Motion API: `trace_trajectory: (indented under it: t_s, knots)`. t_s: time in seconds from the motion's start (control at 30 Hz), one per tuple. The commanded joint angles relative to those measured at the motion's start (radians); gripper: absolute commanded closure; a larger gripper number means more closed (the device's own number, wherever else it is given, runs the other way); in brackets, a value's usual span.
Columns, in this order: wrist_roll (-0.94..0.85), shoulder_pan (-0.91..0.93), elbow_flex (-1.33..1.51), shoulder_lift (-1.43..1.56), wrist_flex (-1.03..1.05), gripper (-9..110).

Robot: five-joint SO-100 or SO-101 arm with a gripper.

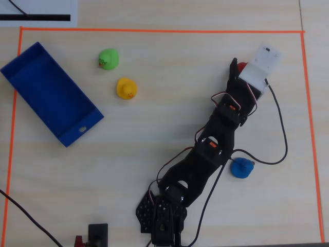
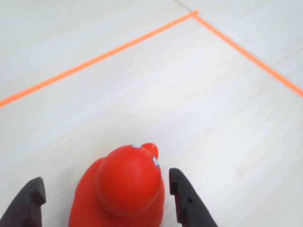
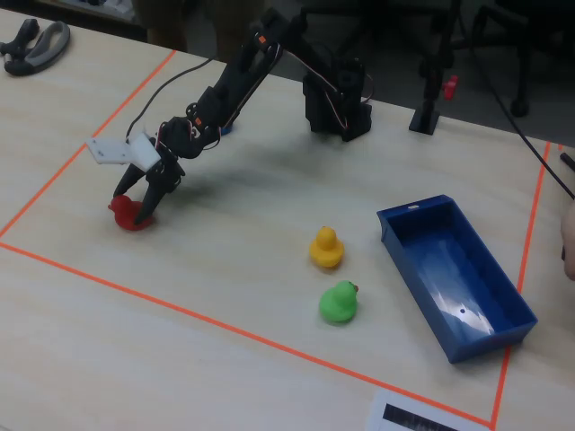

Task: Grasp red duck and put it into box.

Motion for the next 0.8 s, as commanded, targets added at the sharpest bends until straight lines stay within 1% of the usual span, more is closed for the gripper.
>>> trace_trajectory:
  t_s: [0.0,0.27,0.37,0.47,0.5,0.53,0.57,0.63,0.77]
  knots:
    - [0.014,-0.005,-0.069,-0.011,-0.026,67]
    - [0.015,0.008,-0.121,-0.061,-0.015,67]
    - [0.018,0.009,-0.132,-0.074,0.006,69]
    - [0.017,0.017,-0.156,-0.092,0.063,76]
    - [0.018,0.020,-0.169,-0.098,0.078,85]
    - [0.020,0.023,-0.181,-0.101,0.101,97]
    - [0.029,0.026,-0.192,-0.103,0.126,101]
    - [0.029,0.031,-0.201,-0.104,0.163,101]
    - [0.054,0.032,-0.192,-0.091,0.163,101]
